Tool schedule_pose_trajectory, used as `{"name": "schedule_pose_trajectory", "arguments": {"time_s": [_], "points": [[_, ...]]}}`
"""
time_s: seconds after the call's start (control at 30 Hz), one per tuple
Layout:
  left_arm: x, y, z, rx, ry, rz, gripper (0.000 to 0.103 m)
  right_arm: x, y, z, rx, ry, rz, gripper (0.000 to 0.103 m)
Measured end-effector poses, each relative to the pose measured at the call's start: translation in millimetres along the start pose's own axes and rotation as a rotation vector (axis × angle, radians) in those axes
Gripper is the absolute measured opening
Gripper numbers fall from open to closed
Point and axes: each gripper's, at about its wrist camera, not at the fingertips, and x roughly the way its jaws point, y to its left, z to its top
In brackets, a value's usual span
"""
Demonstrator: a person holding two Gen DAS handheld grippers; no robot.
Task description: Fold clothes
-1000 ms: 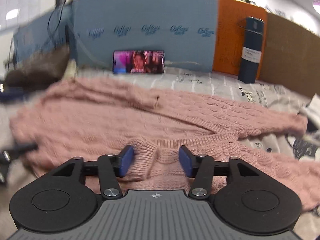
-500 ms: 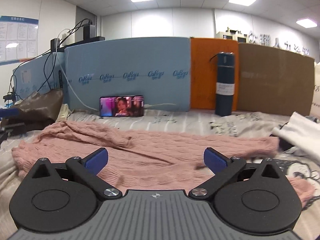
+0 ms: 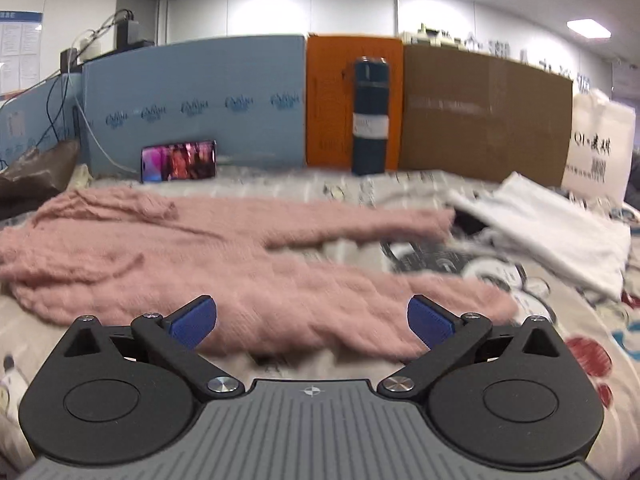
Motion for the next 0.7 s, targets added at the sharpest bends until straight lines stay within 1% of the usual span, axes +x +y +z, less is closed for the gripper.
{"name": "schedule_pose_trajectory", "arguments": {"time_s": [0.07,0.17,0.27,0.37,0.43,0.5,0.57,0.7], "points": [[-2.5,-8.8,-2.9,0.086,0.017,-0.030,0.103,-3.6,-2.6,-2.3,-0.045,0.020,0.011,0.103],[1.6,-24.0,-6.9,0.221,0.075,-0.053,0.103,-3.6,-0.9,-0.8,-0.146,0.061,0.025,0.103],[9.8,-33.9,-8.8,0.311,0.128,-0.079,0.103,-3.5,0.8,0.6,-0.246,0.102,0.039,0.103],[15.3,-35.7,-3.2,0.348,0.145,-0.095,0.103,-3.4,2.5,2.1,-0.347,0.142,0.053,0.103],[19.9,-39.8,-1.4,0.375,0.142,-0.094,0.103,1.1,5.7,2.4,-0.418,0.171,0.056,0.103],[25.7,-42.5,1.3,0.389,0.135,-0.095,0.103,6.8,9.8,4.2,-0.458,0.183,0.073,0.103],[31.3,-43.8,3.9,0.392,0.125,-0.100,0.103,13.5,15.7,5.7,-0.480,0.180,0.102,0.103],[41.8,-41.4,8.3,0.380,0.114,-0.109,0.103,27.1,31.5,10.7,-0.507,0.145,0.163,0.103]]}}
